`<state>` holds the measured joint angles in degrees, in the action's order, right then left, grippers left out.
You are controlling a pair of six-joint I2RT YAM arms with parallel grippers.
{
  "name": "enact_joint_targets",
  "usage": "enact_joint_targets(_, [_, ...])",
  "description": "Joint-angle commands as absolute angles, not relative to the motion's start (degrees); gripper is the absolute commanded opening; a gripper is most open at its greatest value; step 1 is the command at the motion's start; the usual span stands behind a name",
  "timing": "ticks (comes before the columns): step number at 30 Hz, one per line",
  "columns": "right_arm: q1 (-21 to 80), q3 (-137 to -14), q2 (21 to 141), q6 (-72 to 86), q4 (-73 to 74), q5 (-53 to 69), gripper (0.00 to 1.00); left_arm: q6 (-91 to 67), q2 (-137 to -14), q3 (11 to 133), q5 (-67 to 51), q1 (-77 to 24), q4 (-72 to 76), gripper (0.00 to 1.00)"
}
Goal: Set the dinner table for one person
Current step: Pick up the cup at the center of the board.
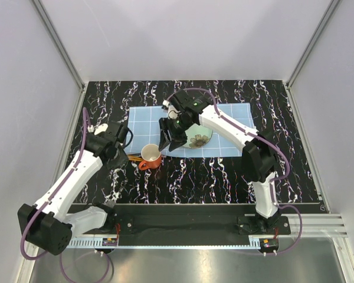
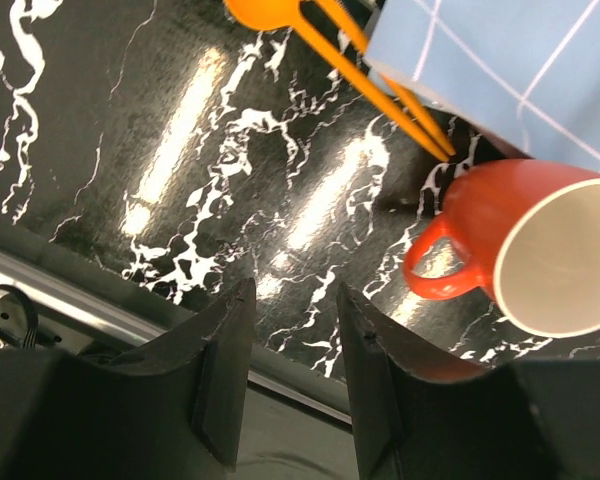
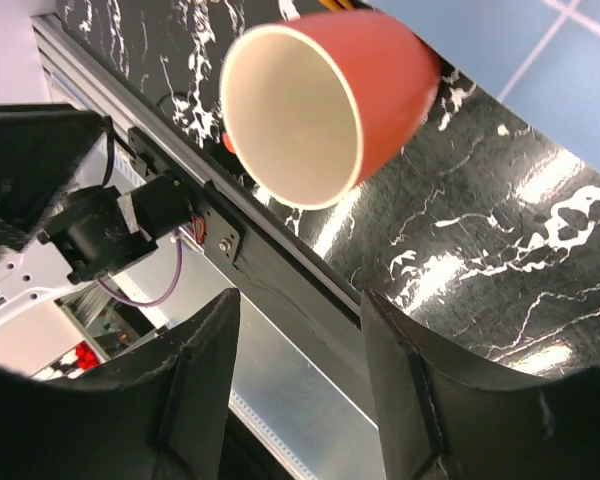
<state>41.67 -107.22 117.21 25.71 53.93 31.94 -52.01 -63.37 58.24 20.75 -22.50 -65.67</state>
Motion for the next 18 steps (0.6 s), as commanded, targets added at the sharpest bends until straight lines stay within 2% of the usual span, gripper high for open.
enact_joint_targets(1, [42.7, -112.0, 119.3, 24.9, 55.4, 29.5, 0.59, -53.6, -61.8, 57.0, 22.7, -22.5, -66.1, 0.43])
enact_joint_targets(18, [45.4, -123.8, 130.4, 22.7, 62.1, 23.3, 0.58, -54.1, -60.2, 55.5, 22.6, -22.5, -65.4, 0.43])
